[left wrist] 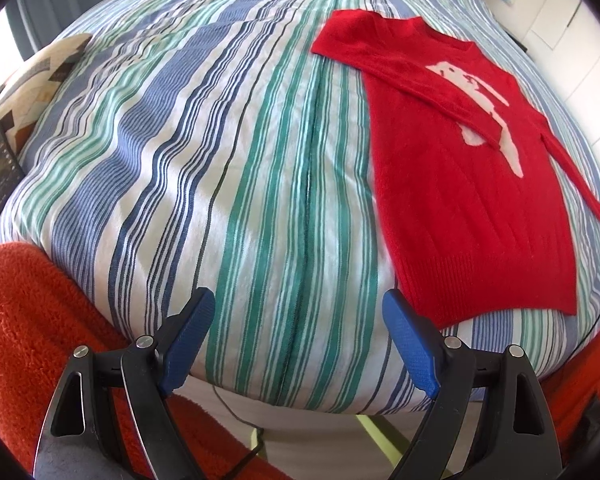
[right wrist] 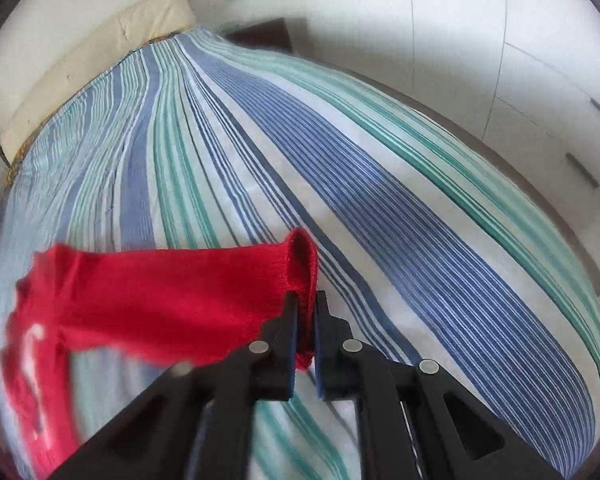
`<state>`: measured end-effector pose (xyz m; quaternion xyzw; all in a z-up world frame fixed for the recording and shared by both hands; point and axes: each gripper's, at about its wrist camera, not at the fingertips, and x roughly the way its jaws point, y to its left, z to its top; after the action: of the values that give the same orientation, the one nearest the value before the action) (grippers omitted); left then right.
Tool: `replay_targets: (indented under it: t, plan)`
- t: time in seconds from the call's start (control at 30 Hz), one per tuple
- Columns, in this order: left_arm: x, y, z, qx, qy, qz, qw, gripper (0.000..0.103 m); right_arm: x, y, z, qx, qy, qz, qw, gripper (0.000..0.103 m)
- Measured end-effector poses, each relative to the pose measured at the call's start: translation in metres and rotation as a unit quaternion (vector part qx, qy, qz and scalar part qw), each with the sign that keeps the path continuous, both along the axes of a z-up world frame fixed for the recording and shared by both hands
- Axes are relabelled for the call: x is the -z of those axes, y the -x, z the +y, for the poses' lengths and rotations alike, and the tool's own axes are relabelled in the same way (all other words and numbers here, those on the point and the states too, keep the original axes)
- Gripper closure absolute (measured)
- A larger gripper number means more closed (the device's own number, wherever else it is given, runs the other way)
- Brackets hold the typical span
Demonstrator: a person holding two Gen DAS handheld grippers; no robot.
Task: Fold small clothes
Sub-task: 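Pull the sleeve outward from the body and open the right gripper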
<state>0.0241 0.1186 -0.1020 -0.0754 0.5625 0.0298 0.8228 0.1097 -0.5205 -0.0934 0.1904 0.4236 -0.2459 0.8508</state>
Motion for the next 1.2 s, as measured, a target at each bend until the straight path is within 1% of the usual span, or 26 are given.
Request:
replay_targets:
  t: [0.17, 0.23, 0.3, 0.43, 0.53, 0.67, 0.77, 0.87, 0.93, 1.0, 1.03, 1.07, 1.13, 1.17, 1.2]
  plan:
    - [0.002, 0.000, 0.002, -0.001, -0.002, 0.003, 1.0000, 0.016, 0.024, -0.003, -0.006, 0.011, 0.027, 0.066, 0.997, 0.097]
    - [0.003, 0.001, 0.003, -0.005, -0.002, 0.005, 1.0000, 0.016, 0.033, -0.001, -0.011, 0.025, 0.019, 0.072, 0.997, 0.097]
    - [0.003, 0.002, 0.005, -0.010, -0.001, 0.005, 0.9999, 0.016, 0.037, -0.002, -0.011, 0.030, 0.021, 0.074, 0.997, 0.098]
    - [0.005, 0.003, 0.010, -0.019, 0.006, 0.007, 0.9998, 0.016, 0.040, -0.008, -0.007, 0.021, 0.040, 0.086, 0.995, 0.098]
    - [0.006, 0.002, 0.011, -0.023, 0.012, 0.008, 0.9996, 0.016, 0.040, -0.009, -0.006, 0.012, 0.040, 0.089, 0.995, 0.098]
    - [0.006, 0.002, 0.011, -0.019, 0.012, 0.006, 0.9997, 0.016, 0.040, 0.001, -0.015, 0.011, 0.013, 0.068, 0.998, 0.099]
    - [0.005, 0.002, 0.011, -0.020, 0.012, 0.004, 0.9997, 0.016, 0.040, 0.013, -0.024, 0.020, -0.025, 0.023, 0.999, 0.098]
    - [0.005, 0.002, 0.012, -0.023, 0.014, 0.003, 0.9996, 0.016, 0.040, 0.030, -0.032, 0.029, -0.058, -0.021, 0.998, 0.096]
    - [0.005, 0.002, 0.012, -0.025, 0.015, 0.003, 0.9996, 0.016, 0.039, 0.037, -0.034, 0.036, -0.070, -0.034, 0.996, 0.091]
    - [0.005, 0.002, 0.013, -0.027, 0.015, 0.005, 0.9995, 0.016, 0.036, 0.045, -0.035, 0.040, -0.074, -0.037, 0.996, 0.084]
    - [0.006, 0.002, 0.013, -0.028, 0.015, 0.005, 0.9995, 0.016, 0.034, 0.048, -0.035, 0.043, -0.073, -0.036, 0.996, 0.077]
    - [0.006, 0.001, 0.014, -0.029, 0.015, 0.005, 0.9994, 0.016, 0.032, 0.049, -0.034, 0.046, -0.071, -0.036, 0.996, 0.072]
    - [0.006, 0.001, 0.015, -0.032, 0.015, 0.006, 0.9994, 0.016, 0.027, 0.054, -0.032, 0.055, -0.063, -0.040, 0.996, 0.049]
    - [0.006, 0.001, 0.015, -0.033, 0.016, 0.006, 0.9993, 0.016, 0.024, 0.054, -0.030, 0.059, -0.056, -0.042, 0.996, 0.043]
    - [0.006, 0.001, 0.016, -0.035, 0.017, 0.006, 0.9992, 0.016, 0.020, 0.057, -0.029, 0.065, -0.046, -0.044, 0.996, 0.036]
